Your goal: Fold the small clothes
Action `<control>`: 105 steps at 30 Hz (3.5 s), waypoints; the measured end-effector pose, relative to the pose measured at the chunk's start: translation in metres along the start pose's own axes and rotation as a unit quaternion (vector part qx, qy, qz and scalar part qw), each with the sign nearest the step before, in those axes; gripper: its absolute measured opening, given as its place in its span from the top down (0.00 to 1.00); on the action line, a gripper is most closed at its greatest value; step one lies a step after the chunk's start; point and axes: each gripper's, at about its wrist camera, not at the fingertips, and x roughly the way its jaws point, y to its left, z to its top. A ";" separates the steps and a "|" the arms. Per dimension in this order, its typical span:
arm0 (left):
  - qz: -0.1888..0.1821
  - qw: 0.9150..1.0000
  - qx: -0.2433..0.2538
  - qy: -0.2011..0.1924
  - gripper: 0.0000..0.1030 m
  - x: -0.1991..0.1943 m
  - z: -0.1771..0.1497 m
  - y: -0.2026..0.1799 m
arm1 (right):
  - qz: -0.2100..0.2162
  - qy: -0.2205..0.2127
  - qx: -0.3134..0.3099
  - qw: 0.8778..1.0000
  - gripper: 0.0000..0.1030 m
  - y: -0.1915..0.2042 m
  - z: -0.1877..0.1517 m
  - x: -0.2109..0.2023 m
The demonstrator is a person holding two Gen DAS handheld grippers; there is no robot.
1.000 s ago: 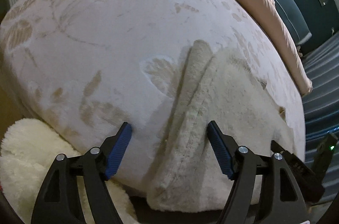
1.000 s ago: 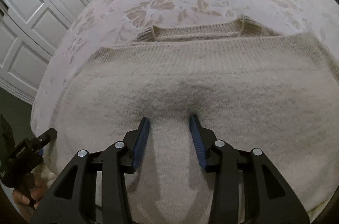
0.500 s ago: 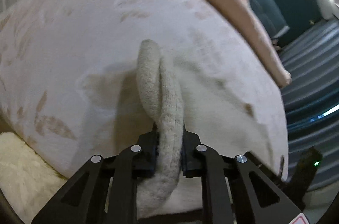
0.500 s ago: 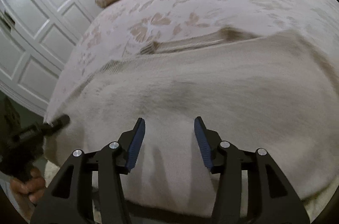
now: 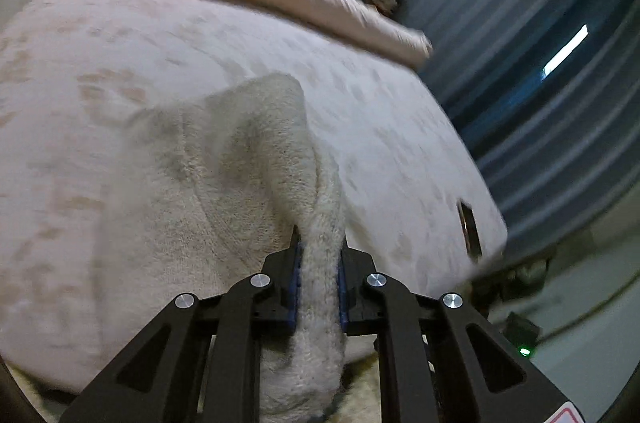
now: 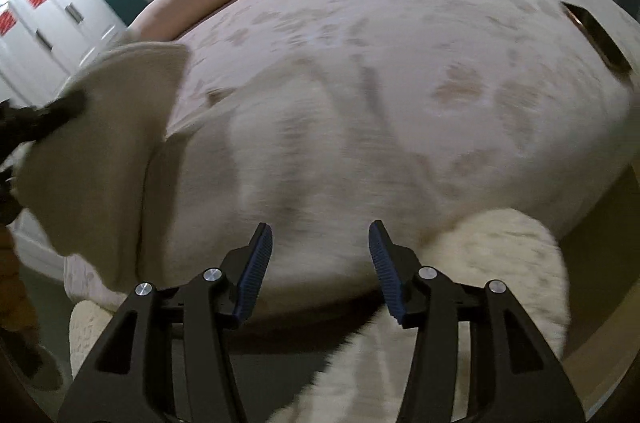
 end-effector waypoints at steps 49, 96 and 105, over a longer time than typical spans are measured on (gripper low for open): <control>0.159 0.986 -0.013 0.057 0.33 -0.042 -0.110 0.054 | 0.015 0.022 -0.013 1.000 0.77 -0.005 0.051 0.041; 0.236 0.969 0.002 0.076 0.26 0.015 -0.085 0.039 | -0.004 0.050 -0.044 0.998 0.84 -0.002 0.088 0.089; 0.250 0.966 0.002 0.072 0.23 0.021 -0.090 0.041 | 0.040 -0.022 -0.043 0.998 0.81 0.012 0.079 -0.006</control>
